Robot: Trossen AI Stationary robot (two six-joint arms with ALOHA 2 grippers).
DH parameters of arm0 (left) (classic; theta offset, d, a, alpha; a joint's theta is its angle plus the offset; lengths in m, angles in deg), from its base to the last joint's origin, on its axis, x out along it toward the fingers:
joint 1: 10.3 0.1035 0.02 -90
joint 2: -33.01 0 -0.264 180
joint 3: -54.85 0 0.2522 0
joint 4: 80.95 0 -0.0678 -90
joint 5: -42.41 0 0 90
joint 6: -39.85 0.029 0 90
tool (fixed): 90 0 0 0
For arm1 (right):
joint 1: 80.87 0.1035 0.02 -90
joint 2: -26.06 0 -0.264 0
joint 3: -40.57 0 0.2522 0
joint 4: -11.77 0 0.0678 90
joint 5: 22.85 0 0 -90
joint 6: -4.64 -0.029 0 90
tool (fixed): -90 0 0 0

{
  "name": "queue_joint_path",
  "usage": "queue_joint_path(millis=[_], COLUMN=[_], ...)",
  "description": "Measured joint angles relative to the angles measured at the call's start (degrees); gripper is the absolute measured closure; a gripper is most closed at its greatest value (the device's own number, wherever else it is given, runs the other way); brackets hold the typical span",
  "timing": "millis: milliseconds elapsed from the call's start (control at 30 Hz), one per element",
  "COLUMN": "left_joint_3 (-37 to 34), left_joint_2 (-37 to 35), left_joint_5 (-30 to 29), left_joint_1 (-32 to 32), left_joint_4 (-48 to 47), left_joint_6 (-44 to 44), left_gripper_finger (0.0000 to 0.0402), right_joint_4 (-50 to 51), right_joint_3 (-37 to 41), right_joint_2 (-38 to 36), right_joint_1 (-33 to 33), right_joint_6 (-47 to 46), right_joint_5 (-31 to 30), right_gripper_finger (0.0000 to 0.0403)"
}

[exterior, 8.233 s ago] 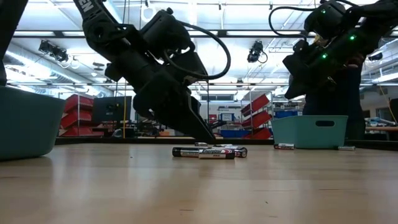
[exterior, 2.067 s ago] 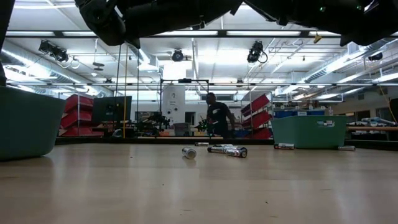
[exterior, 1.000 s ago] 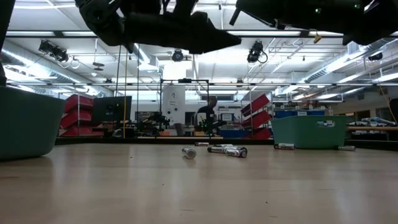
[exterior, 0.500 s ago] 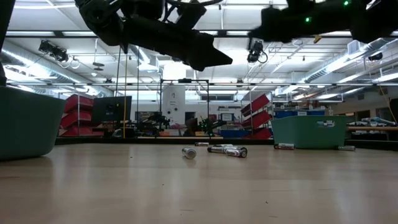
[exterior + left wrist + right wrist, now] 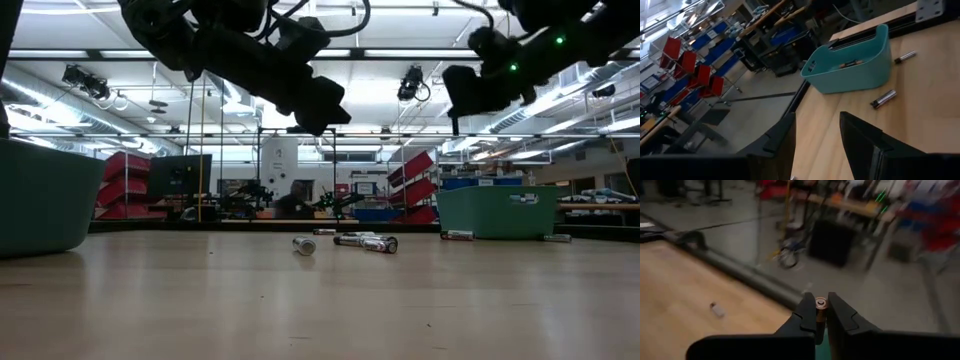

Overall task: Sort batteries
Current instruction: Put the black battery into the green bin

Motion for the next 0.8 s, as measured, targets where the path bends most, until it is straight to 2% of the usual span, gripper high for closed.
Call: queue_joint_path(millis=[100, 200, 400, 567, 800], left_joint_3=[0.0, 0.0, 0.0, 0.0, 0.0], left_joint_2=[0.0, 0.0, 0.0, 0.0, 0.0], left_joint_5=[0.0, 0.0, 0.0, 0.0, 0.0], left_joint_1=[-0.3, -0.4, -0.4, -0.4, -0.4], left_joint_4=[0.3, 0.3, 0.4, 0.5, 0.7], left_joint_6=[0.0, 0.0, -1.6, -1.6, -1.9], left_gripper_finger=[0.0248, 0.0248, 0.0248, 0.0248, 0.0248], right_joint_4=[8.6, 16.0, 23.5, 23.8, 23.9], right_joint_3=[0.0, 0.0, 0.0, 0.0, 0.0], right_joint_2=[-2.8, -4.5, -4.8, -3.1, -0.9], right_joint_1=[-4.8, -8.7, -14.7, -16.5, -17.3], right_joint_6=[-5.3, -9.8, -15.3, -15.8, -18.5], right_joint_5=[7.4, 11.4, 20.5, 23.0, 24.7], right_gripper_finger=[0.0391, 0.0391, 0.039, 0.0378, 0.0319])
